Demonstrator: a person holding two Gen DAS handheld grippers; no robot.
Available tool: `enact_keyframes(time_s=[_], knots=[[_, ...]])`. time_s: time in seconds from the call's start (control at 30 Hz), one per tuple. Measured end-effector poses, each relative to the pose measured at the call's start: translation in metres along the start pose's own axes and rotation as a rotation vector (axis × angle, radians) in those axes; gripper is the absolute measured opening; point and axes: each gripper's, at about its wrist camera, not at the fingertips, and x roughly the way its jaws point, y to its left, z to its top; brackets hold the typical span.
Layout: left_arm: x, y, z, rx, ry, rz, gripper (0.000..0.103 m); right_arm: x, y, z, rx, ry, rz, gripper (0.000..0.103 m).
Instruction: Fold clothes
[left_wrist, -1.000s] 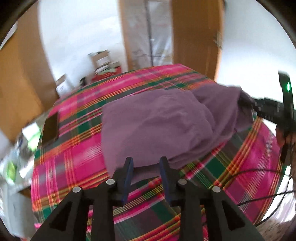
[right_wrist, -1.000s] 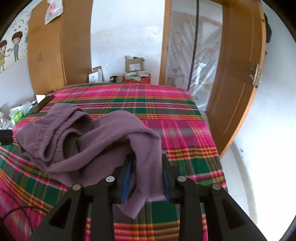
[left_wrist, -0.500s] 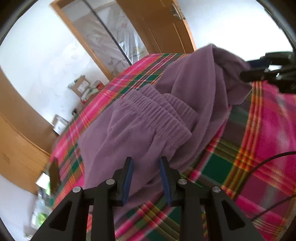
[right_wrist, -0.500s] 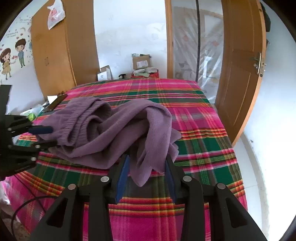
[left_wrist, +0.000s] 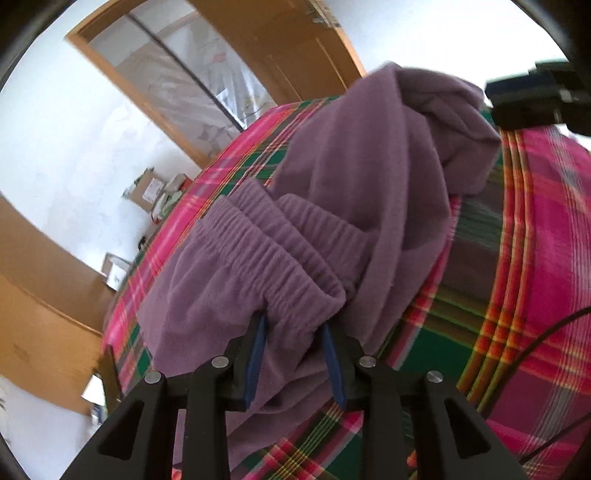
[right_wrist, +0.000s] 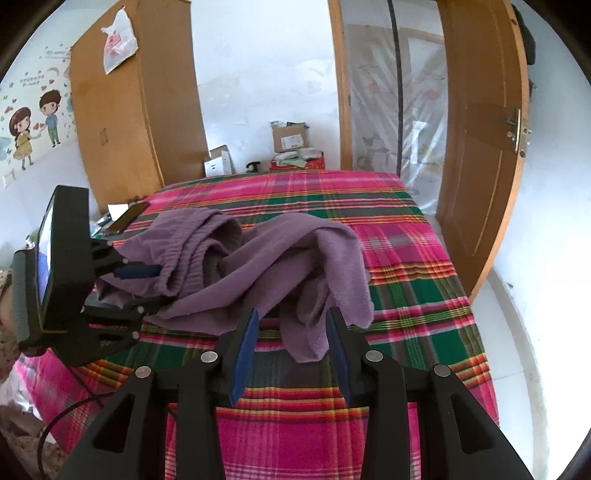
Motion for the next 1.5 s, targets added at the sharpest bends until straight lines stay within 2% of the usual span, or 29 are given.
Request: enact_keyframes(time_s=[0.07,0.17,0.27,0.43,0.63,0.67,0.73,0.77,0.8,0.9,0.93,0.97,1.1,1.2,1.5], knots=[[-0.005,0.01,-0.002,-0.051,-0.017,-0.038,0.018,0.004,0.002,0.001,-0.004,0.005,0.015,0.039],[-0.016,0.031,-0.005,-0.15,-0.061,-0.092,0.012,0.012,0.01,0.004,-0.018,0.005,0.06,0.039],[-0.023,0.054,-0.005,-0.253,-0.093,-0.116,0.01,0.021,0.018,0.007,-0.035,0.009,0.115,0.039],[-0.03,0.082,-0.007,-0.339,-0.123,-0.099,0.009,0.045,0.027,0.014,-0.016,0.042,0.22,0.039],[-0.038,0.097,-0.01,-0.383,-0.142,-0.083,0.009,0.075,0.031,0.026,0.064,0.086,0.343,0.039],[-0.037,0.1,-0.01,-0.39,-0.144,-0.079,0.009,0.08,0.032,0.029,0.068,0.089,0.358,0.042],[-0.037,0.107,-0.012,-0.409,-0.143,-0.071,0.009,0.087,0.036,0.034,0.067,0.101,0.355,0.051],[-0.039,0.109,-0.014,-0.418,-0.145,-0.065,0.009,0.087,0.038,0.036,0.067,0.101,0.327,0.051],[-0.039,0.112,-0.016,-0.429,-0.146,-0.061,0.009,0.082,0.04,0.039,0.061,0.081,0.307,0.051],[-0.038,0.124,-0.019,-0.46,-0.146,-0.058,0.009,0.055,0.039,0.047,0.054,-0.057,0.289,0.052],[-0.037,0.127,-0.02,-0.468,-0.147,-0.058,0.009,0.053,0.039,0.049,0.058,-0.064,0.3,0.054],[-0.035,0.13,-0.021,-0.478,-0.15,-0.056,0.008,0.055,0.04,0.05,0.055,-0.054,0.312,0.054],[-0.038,0.145,-0.027,-0.533,-0.174,-0.053,0.008,0.086,0.055,0.042,0.011,0.091,0.337,0.054],[-0.041,0.154,-0.033,-0.567,-0.182,-0.029,0.008,0.103,0.063,0.036,-0.026,0.165,0.356,0.054],[-0.046,0.181,-0.062,-0.69,-0.185,-0.008,0.008,0.127,0.07,0.041,-0.013,0.236,0.372,0.053]])
